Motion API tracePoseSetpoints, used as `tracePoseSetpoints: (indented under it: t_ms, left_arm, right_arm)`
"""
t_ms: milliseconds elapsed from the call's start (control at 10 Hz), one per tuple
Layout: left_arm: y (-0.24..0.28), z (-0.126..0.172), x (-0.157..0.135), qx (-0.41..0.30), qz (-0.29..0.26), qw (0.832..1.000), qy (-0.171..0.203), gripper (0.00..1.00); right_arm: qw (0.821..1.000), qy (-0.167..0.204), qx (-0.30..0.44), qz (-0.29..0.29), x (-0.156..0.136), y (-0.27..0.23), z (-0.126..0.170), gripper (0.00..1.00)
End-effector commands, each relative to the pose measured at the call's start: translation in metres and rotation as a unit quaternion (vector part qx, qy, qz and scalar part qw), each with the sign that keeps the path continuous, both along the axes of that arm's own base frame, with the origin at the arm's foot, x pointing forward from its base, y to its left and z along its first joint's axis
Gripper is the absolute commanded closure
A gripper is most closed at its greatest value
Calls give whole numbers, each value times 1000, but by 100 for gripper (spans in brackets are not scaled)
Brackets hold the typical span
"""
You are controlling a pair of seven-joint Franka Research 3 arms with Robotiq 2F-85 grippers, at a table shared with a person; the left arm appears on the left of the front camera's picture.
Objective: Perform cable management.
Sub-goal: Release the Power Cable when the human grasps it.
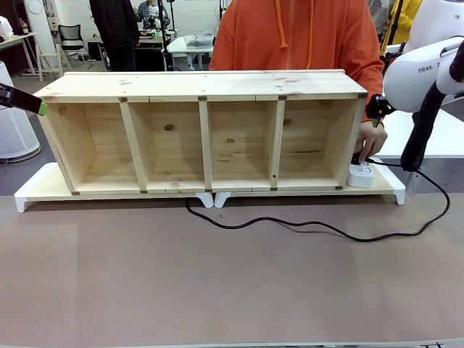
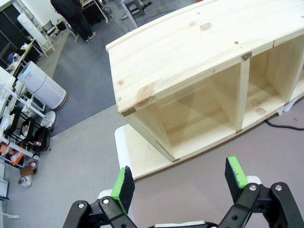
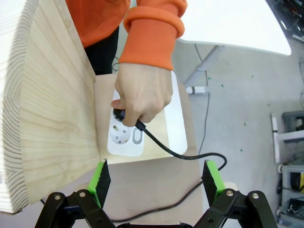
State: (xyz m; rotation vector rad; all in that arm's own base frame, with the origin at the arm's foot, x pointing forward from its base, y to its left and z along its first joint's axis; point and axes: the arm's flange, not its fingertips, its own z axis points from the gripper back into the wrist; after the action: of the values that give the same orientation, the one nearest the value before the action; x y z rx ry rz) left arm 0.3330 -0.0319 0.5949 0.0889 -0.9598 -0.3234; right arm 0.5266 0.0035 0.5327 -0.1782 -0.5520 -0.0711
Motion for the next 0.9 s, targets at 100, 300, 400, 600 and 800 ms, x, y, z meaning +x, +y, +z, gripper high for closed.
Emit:
tracePoseSetpoints:
  t_ms: [100,300,400,600,800]
  left_arm:
    - [-1,0,1,2,0,1000,-3,0]
    - [-1,0,1,2,0,1000,-3,0]
    - [-1,0,1,2,0,1000,-3,0]
    - [-1,0,1,2,0,1000,-3,0]
    - [-1,0,1,2,0,1000,-3,0]
  right_arm:
    - [1000,3,1,-2,0,1,-1,0]
    - [1000,3,1,-2,0,1,-1,0]
    - [1000,3,1,-2,0,1,-1,0]
    - [1000,3,1,-2,0,1,-1,0]
    - [1000,3,1,-2,0,1,-1,0]
